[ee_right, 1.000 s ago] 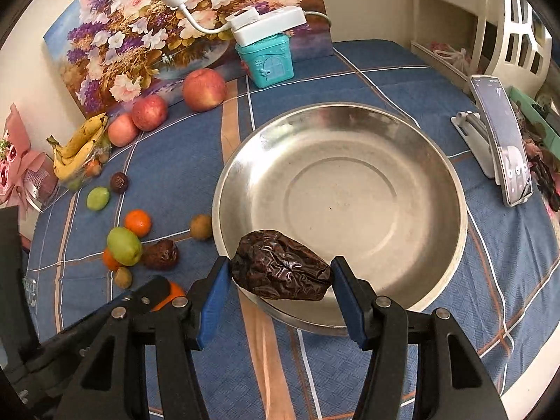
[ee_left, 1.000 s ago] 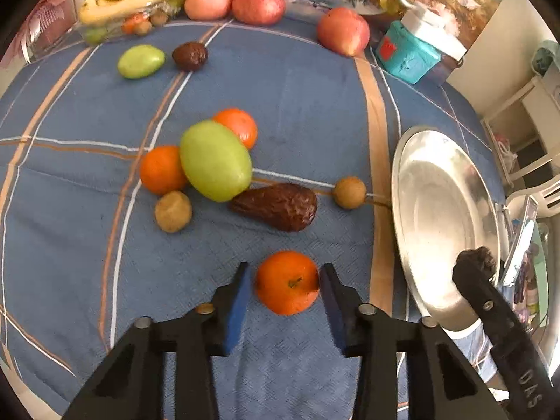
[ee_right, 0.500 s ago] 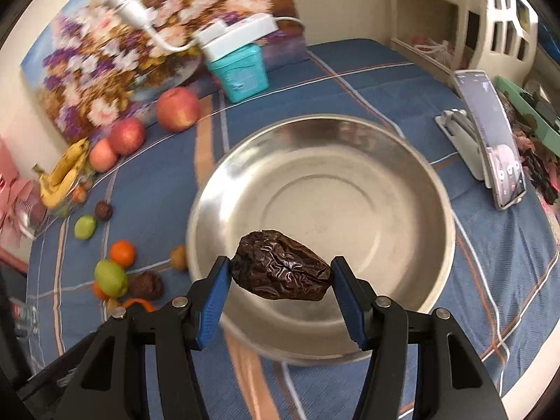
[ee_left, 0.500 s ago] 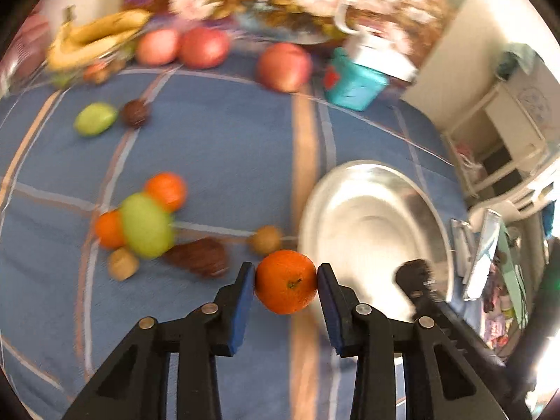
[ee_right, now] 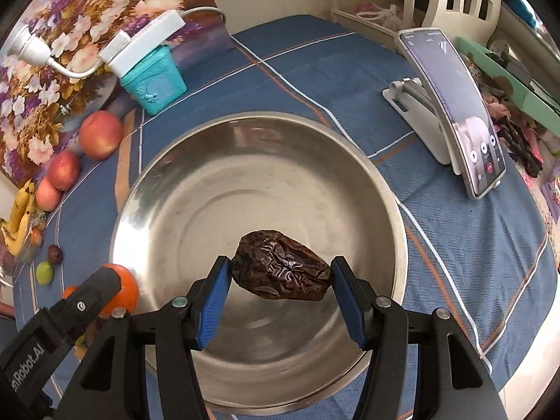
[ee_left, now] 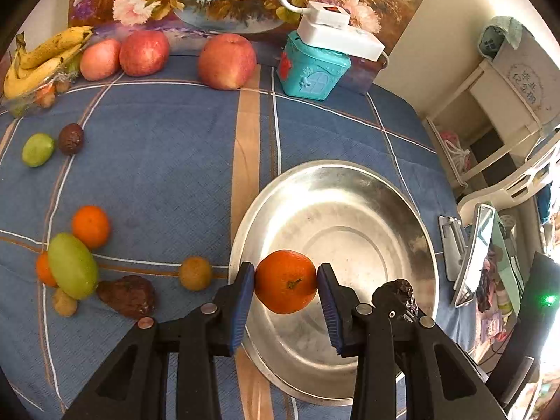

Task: Organize fruits
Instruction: 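Carry date and tangerine to the steel plate while both tools open to release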

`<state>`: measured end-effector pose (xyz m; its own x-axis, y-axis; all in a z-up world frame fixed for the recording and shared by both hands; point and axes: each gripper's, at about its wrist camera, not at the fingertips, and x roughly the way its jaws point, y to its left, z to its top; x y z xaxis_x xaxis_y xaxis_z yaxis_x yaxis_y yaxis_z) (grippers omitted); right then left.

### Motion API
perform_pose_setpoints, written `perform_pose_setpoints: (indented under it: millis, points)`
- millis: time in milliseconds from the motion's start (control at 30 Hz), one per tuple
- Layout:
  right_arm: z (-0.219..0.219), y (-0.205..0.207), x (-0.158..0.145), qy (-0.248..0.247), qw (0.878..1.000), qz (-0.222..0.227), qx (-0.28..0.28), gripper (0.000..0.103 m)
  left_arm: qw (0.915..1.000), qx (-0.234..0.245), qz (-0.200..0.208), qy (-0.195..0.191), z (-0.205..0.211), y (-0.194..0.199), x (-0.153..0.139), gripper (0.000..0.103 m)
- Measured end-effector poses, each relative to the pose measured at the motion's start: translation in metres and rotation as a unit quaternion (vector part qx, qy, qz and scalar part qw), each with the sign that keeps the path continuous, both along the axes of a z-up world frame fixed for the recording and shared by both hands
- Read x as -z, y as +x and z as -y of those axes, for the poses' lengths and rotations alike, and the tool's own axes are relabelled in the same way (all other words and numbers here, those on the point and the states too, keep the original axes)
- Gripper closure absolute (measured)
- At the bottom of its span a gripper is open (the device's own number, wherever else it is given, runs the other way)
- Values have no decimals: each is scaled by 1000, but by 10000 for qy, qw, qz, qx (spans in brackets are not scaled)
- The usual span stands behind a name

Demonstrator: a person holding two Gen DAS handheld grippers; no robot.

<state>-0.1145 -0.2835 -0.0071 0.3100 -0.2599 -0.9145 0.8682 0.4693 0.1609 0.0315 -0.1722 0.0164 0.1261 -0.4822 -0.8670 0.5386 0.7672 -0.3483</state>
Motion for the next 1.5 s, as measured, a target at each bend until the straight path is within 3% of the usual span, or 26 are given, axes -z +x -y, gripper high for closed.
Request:
perform_pose_setpoints:
  millis: [333, 367, 433, 500, 600, 767, 800, 833, 1167, 1333, 1500]
  points:
    - [-4, 2, -5, -129, 9999, -51, -54, 42, 10000, -97, -11, -8, -12, 5, -5, 59]
    - [-4, 2, -5, -136, 9999, -52, -58, 42, 9998, -168, -14, 44, -16, 7, -5, 57]
    - [-5, 2, -6, -154, 9998, -59, -70, 42, 9991, -362, 72, 193, -28, 13, -5, 36]
    - [-7, 3, -7, -184, 9998, -77, -93, 40, 9980, -518, 139, 321, -38, 18, -5, 32]
    - [-9, 4, -7, -178, 9997, -66, -138, 23, 9946, -843, 176, 571, -60, 28, -4, 20]
    - [-15, 9, -5, -166, 9995, -70, -274, 20, 9870, -1183, 365, 1029, -87, 41, -1, 6]
    - [-17, 10, -5, -185, 9993, -77, -306, 14, 9854, -1245, 423, 1080, -91, 42, -2, 4]
    - [-18, 11, -5, -213, 9992, -72, -329, 8, 9829, -1352, 520, 1141, -101, 45, -3, 3]
    - [-40, 25, -13, -540, 9955, 176, -753, 8, 9625, -2176, 1047, 1233, -169, 64, -16, 0]
    - [-54, 38, -15, -553, 9924, 257, -1070, 8, 9578, -2351, 1230, 1107, -193, 68, -25, 0]
    - [-75, 56, -19, -578, 9867, 294, -1489, 8, 9570, -2504, 1104, 959, -209, 78, -25, 0]
